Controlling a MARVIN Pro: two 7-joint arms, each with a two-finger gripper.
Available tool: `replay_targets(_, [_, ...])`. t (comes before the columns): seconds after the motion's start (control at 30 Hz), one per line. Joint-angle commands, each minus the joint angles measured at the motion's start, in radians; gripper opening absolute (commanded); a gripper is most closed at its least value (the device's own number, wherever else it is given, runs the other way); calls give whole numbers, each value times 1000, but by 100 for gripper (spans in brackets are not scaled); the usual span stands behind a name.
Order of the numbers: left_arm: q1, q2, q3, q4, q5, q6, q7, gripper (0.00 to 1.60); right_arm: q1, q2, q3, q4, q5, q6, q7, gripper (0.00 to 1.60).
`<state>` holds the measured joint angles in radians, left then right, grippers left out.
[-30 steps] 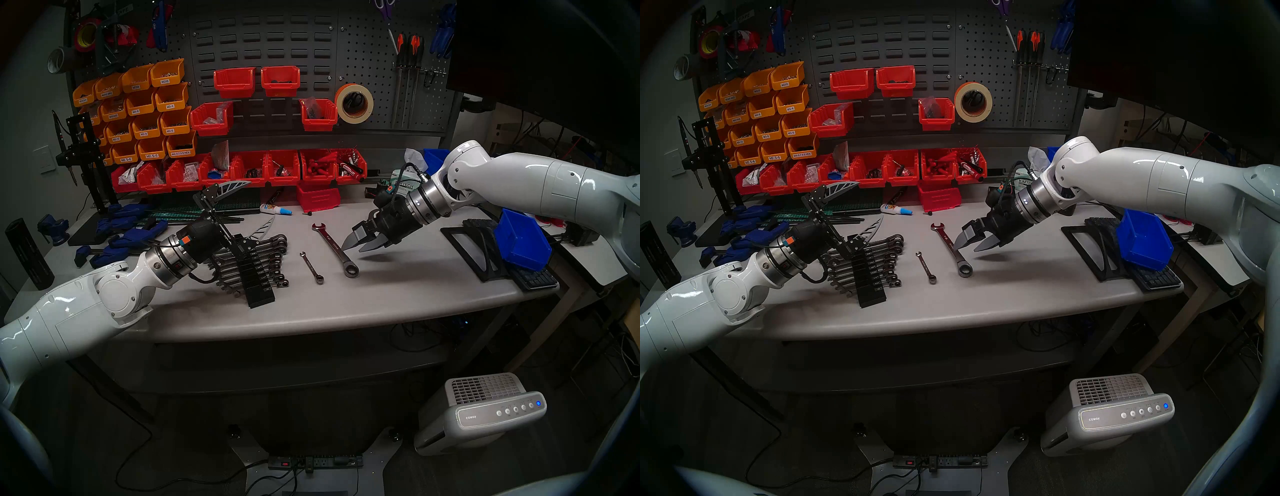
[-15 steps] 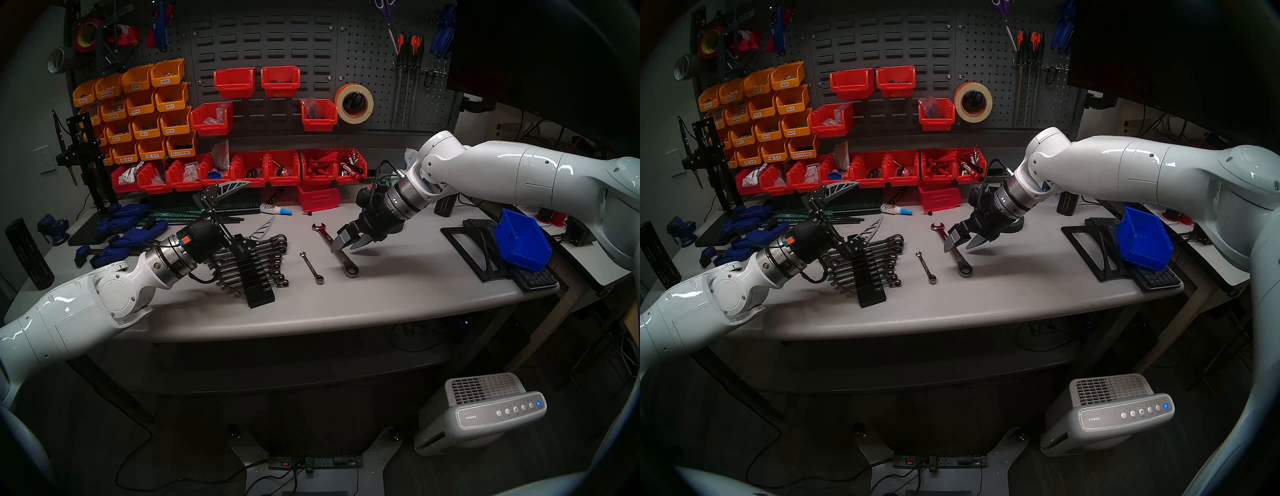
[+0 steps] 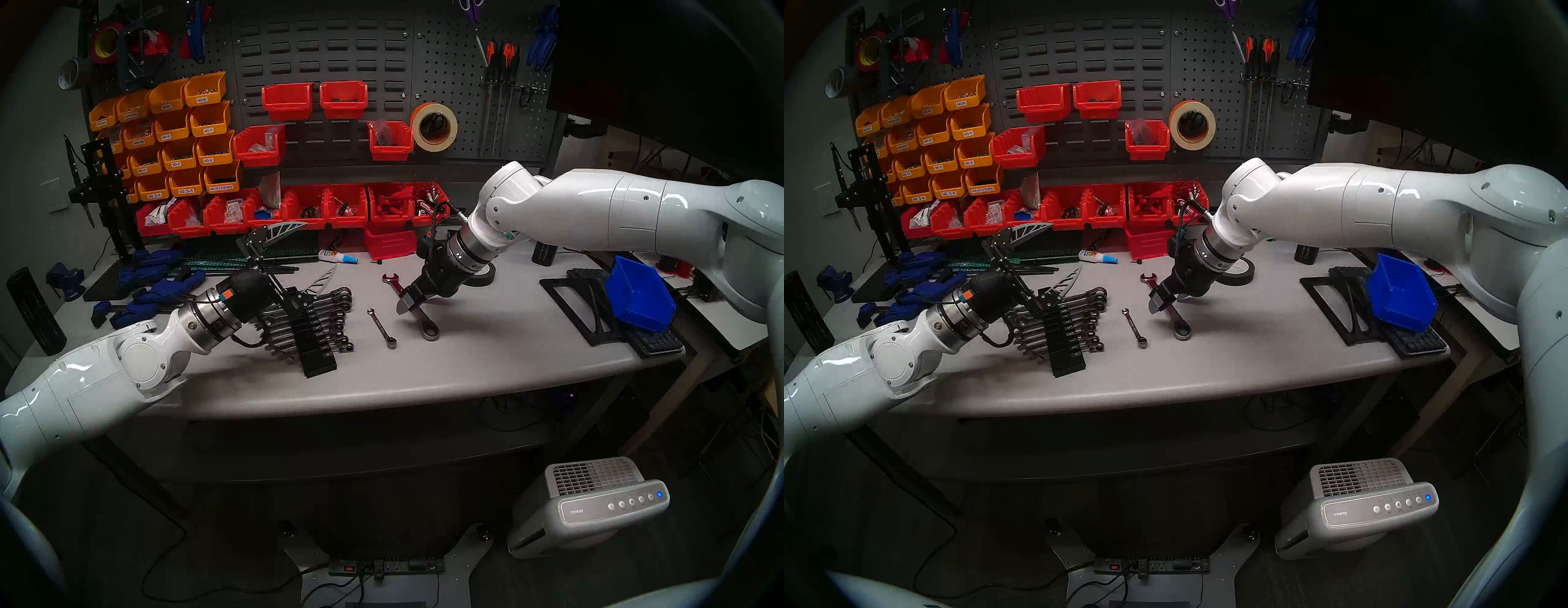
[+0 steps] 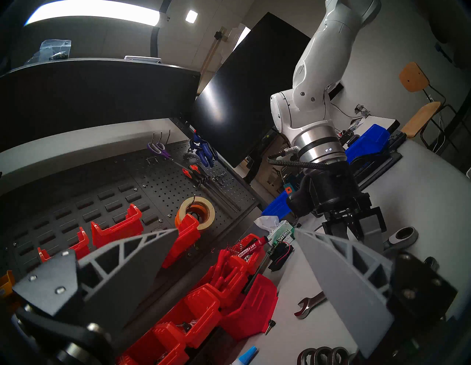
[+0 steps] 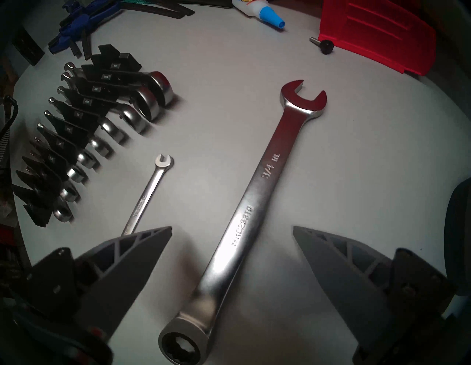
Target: Put the wrenches on the table into the correct slot in the case
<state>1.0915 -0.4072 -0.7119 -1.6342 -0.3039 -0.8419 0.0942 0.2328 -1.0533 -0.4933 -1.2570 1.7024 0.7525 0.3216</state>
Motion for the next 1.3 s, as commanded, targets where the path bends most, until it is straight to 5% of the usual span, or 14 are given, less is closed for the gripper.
replay_targets(0.0, [-25, -1, -21, -5, -1, -4, 5, 160, 48, -11, 14, -27, -4, 12, -80, 160])
replay_targets(0.17, [-25, -1, -21, -5, -1, -4, 5, 160, 57, -8, 6, -65, -3, 35, -189, 160])
replay_targets(0.3, [-25, -1, -21, -5, -1, -4, 5, 160, 57, 3, 12, -86, 16, 52, -218, 146])
replay_targets(0.7, [-25, -1, -21, -5, -1, -4, 5, 160, 62, 26, 7, -124, 34, 63, -242, 71])
replay_targets(0.83, [-25, -1, -21, -5, -1, -4, 5, 160, 63, 26, 0, -130, 25, 62, -253, 67])
replay_targets(0.97, [-25, -1, -21, -5, -1, -4, 5, 160, 65, 29, -8, -139, 12, 61, -263, 22])
replay_targets(1.0, [-25, -1, -21, -5, -1, -4, 5, 160, 65, 29, -10, -141, 8, 60, -271, 1])
replay_targets(1.27, [-25, -1, -21, -5, -1, -4, 5, 160, 63, 37, -12, -116, -8, 49, -250, 0])
